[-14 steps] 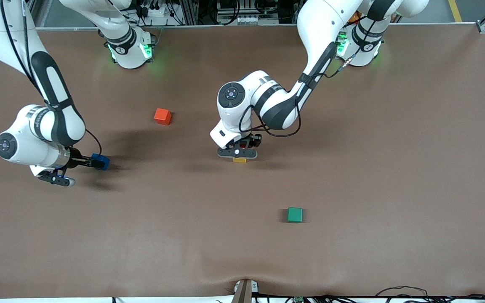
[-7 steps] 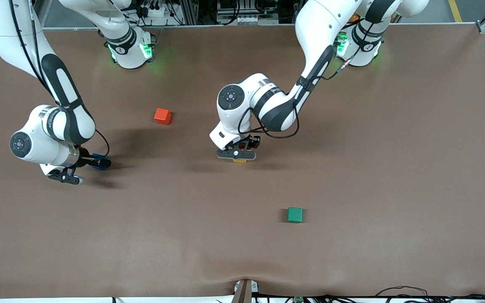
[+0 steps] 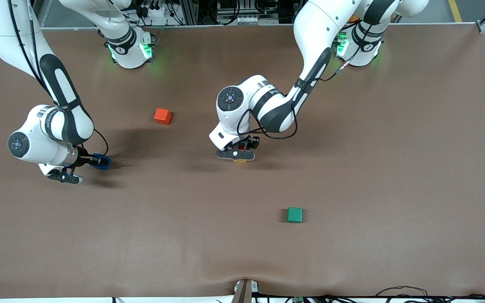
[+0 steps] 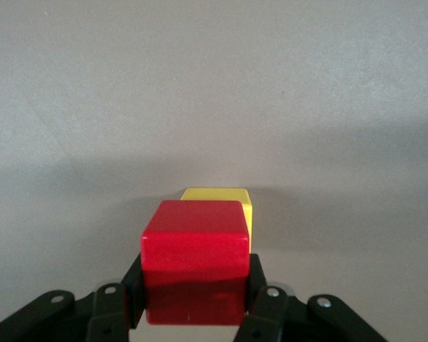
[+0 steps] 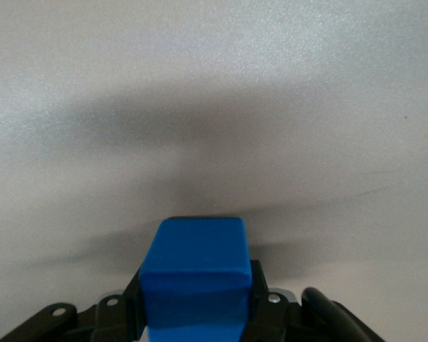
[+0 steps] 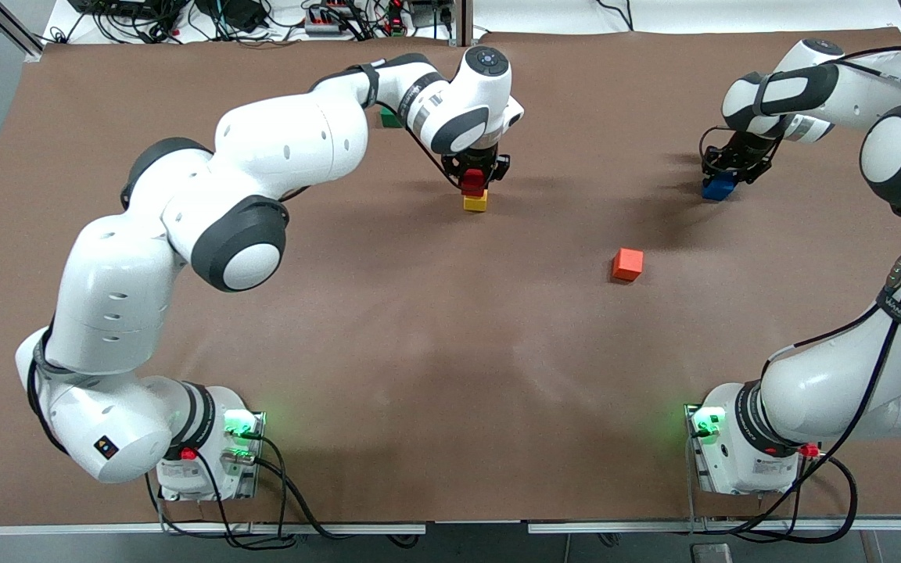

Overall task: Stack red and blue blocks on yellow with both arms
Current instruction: 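Lower the red cube onto the yellow cube while the right gripper lifts blue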

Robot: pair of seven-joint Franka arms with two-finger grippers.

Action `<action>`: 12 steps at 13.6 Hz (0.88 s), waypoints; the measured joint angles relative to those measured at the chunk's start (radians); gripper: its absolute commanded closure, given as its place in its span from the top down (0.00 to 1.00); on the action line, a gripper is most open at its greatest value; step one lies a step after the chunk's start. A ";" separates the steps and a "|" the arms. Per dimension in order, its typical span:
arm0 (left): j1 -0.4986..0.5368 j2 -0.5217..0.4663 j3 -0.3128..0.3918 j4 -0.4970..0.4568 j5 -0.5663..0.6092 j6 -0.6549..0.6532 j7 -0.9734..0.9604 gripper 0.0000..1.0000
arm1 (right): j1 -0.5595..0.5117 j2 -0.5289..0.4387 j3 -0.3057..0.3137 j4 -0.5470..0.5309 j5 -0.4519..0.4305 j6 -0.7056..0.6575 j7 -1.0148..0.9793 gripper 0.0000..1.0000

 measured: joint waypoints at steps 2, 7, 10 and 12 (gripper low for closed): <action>-0.001 0.003 0.000 0.000 0.000 0.000 0.000 0.00 | 0.000 0.000 0.000 0.000 0.000 0.000 -0.001 0.19; -0.001 0.005 0.000 0.000 0.000 0.007 0.000 0.00 | -0.001 0.000 0.000 0.002 0.000 -0.006 -0.001 0.17; -0.001 0.007 0.000 0.001 0.000 0.009 0.000 0.00 | -0.001 0.000 -0.001 0.017 0.000 -0.045 -0.003 0.17; -0.002 0.007 0.000 0.002 0.000 0.009 0.000 0.00 | -0.002 0.000 -0.001 0.043 0.001 -0.085 -0.003 0.17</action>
